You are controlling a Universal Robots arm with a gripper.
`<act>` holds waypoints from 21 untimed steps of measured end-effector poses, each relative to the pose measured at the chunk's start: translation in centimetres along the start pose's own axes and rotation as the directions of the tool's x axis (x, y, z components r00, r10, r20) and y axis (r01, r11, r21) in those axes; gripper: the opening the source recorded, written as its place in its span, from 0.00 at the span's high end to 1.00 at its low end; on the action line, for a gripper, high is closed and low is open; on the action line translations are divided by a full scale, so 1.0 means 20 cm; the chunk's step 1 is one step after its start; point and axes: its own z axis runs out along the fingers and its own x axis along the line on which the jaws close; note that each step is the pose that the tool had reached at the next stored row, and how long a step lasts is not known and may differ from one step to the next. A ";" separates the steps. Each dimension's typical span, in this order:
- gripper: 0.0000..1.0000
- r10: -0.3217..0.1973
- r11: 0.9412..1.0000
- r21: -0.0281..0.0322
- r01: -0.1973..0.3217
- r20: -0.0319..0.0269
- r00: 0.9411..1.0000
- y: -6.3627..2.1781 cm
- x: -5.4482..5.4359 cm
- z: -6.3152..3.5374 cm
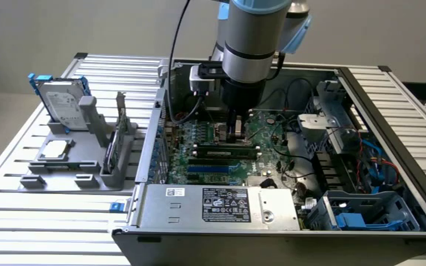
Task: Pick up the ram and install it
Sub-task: 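Press down the ram until it locks into place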
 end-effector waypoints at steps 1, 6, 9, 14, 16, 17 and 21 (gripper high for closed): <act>0.89 0.000 1.000 0.000 0.000 0.000 1.000 0.000 0.00 0.000; 0.89 0.000 1.000 0.000 0.000 0.000 1.000 0.000 0.00 0.000; 0.89 0.000 1.000 0.000 0.000 0.000 1.000 0.000 0.00 0.000; 0.89 0.000 1.000 0.000 0.000 0.000 1.000 0.017 0.00 0.016; 0.89 0.000 1.000 0.000 0.000 0.002 1.000 0.018 0.00 0.034; 0.89 0.000 1.000 0.000 0.000 0.002 1.000 0.018 0.00 0.044; 0.89 0.000 1.000 0.000 0.000 0.003 1.000 0.019 0.00 0.079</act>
